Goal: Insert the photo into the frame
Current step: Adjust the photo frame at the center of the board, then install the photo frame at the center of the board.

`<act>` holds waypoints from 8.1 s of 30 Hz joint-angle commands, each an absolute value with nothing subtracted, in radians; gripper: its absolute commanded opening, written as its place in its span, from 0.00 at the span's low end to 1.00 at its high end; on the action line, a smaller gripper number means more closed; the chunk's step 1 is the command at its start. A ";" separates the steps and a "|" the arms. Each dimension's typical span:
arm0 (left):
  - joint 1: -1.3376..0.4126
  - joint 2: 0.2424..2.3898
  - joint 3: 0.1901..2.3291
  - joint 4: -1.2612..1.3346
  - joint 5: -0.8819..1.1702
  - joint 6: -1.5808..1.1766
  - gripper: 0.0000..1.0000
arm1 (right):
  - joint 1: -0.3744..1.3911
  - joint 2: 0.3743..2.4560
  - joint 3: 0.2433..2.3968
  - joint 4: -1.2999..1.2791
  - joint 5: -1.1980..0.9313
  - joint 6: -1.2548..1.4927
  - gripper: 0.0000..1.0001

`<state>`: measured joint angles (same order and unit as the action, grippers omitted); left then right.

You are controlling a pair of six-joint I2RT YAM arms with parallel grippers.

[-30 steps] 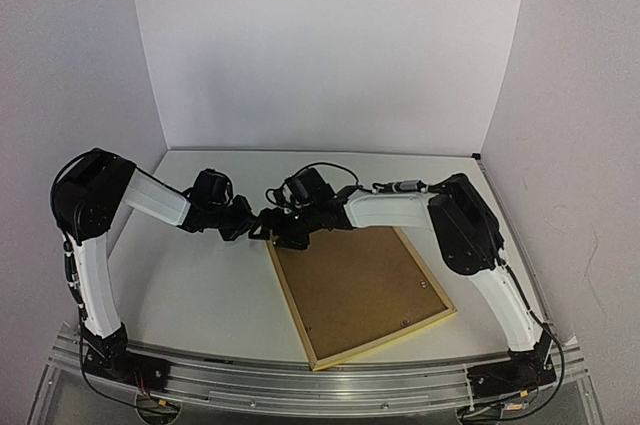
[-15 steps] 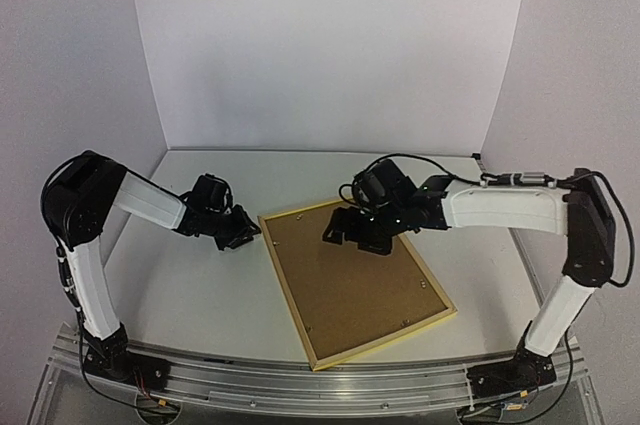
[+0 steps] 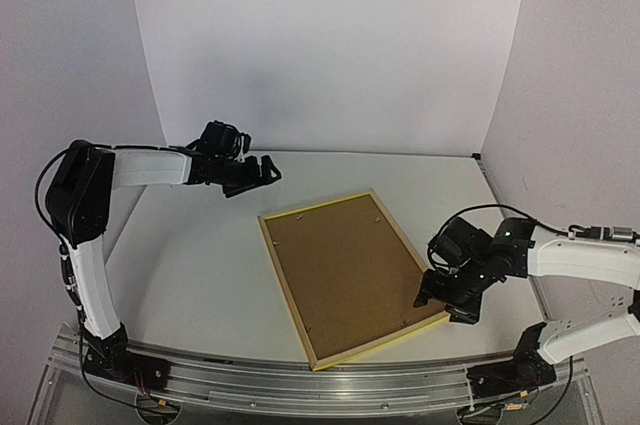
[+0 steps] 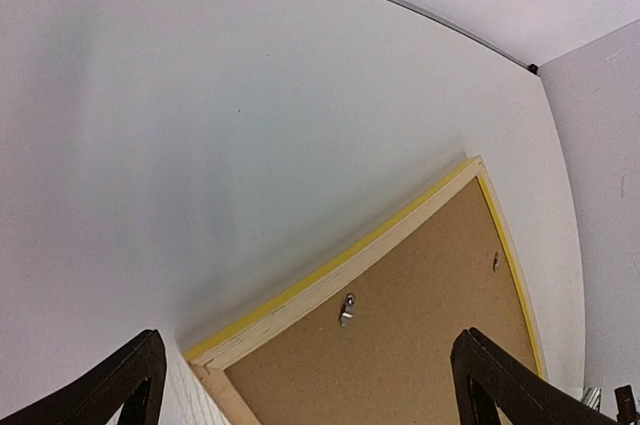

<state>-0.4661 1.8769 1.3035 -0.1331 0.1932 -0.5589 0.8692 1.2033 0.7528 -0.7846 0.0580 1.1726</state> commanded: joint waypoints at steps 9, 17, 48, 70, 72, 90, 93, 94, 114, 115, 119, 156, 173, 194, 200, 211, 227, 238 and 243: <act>-0.454 2.200 1.560 -0.202 0.490 -0.280 0.90 | 0.872 1.393 0.766 -0.632 0.141 1.263 0.81; -0.454 2.207 1.472 -0.194 0.522 -0.286 0.77 | 0.852 1.457 0.744 -0.597 0.133 1.292 0.73; -0.597 1.606 0.577 0.058 0.365 -0.725 0.14 | 0.572 2.103 1.347 -0.331 0.043 0.643 0.48; -0.684 1.401 0.657 -0.169 0.183 -0.799 0.56 | 0.530 1.978 1.416 -0.385 0.276 0.457 0.73; -0.684 1.380 0.698 -0.193 0.145 -0.791 0.59 | 0.529 1.934 1.410 -0.407 0.251 0.467 0.74; -0.470 1.646 0.875 -0.058 0.251 -0.659 0.47 | 0.853 1.983 1.483 -0.355 -0.305 0.417 0.63; -0.469 1.689 0.883 -0.047 0.256 -0.659 0.42 | 0.913 2.069 1.540 -0.306 -0.383 0.424 0.63; -0.469 1.699 0.881 -0.042 0.259 -0.661 0.41 | 0.927 2.093 1.554 -0.292 -0.387 0.430 0.63; -0.469 1.802 0.838 -0.004 0.313 -0.709 0.12 | 1.001 2.376 1.781 -0.160 -0.377 0.493 0.63; -0.469 1.802 0.834 -0.004 0.314 -0.710 0.11 | 1.003 2.384 1.789 -0.159 -0.383 0.496 0.63; -0.469 1.798 0.817 -0.005 0.314 -0.719 0.10 | 1.014 2.415 1.801 -0.155 -0.385 0.505 0.63; -0.469 1.802 0.772 0.075 0.352 -0.778 0.00 | 1.058 2.494 1.834 -0.056 -0.183 0.638 0.61; -0.469 1.788 0.728 0.111 0.350 -0.833 0.00 | 1.070 2.419 1.666 0.186 -0.043 0.841 0.60; -0.469 1.771 0.733 0.093 0.320 -0.836 0.00 | 0.983 1.926 1.297 0.106 -0.010 0.782 0.70; -0.469 1.768 0.736 0.089 0.316 -0.833 0.00 | 0.921 1.685 1.051 -0.024 0.056 0.810 0.72; -0.469 1.740 0.707 0.105 0.325 -0.870 0.00 | 0.994 1.908 1.299 -0.097 -0.163 0.723 0.72; -0.469 1.755 0.691 0.131 0.320 -0.895 0.00 | 1.086 2.343 1.747 -0.092 -0.189 0.668 0.70; -0.469 1.763 0.677 0.150 0.323 -0.911 0.00 | 1.088 2.458 1.823 -0.091 -0.183 0.698 0.70; -0.469 1.761 0.673 0.155 0.322 -0.915 0.00 | 1.087 2.486 1.848 -0.091 -0.181 0.712 0.70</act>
